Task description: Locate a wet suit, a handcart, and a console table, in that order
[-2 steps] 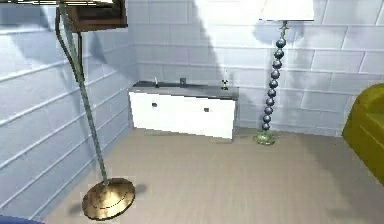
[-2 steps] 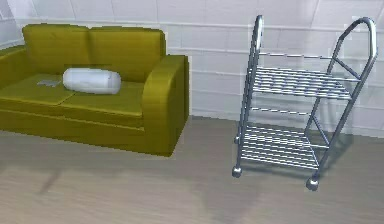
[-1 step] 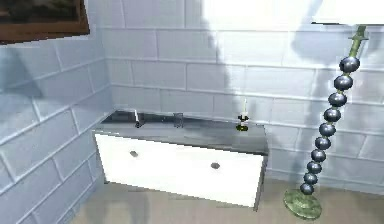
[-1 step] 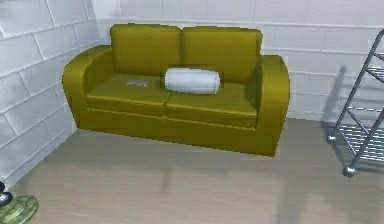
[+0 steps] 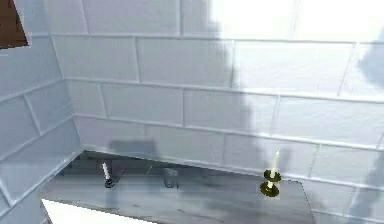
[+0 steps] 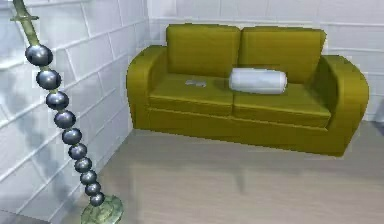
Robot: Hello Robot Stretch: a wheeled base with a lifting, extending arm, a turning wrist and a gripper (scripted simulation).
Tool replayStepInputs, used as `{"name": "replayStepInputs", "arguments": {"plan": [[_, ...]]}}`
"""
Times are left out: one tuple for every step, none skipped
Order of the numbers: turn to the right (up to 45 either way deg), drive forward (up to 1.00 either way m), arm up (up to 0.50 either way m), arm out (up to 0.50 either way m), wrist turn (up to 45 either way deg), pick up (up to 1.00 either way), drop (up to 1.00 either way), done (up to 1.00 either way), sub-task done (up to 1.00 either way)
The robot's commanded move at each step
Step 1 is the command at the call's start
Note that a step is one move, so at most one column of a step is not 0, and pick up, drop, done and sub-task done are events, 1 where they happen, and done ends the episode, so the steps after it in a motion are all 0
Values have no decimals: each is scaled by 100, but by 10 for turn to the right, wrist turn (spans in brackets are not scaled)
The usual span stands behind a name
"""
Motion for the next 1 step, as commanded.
{"name": "replayStepInputs", "arguments": {"plan": [[450, 0, 0, 0, 0, 0, 0, 0, 0]]}}
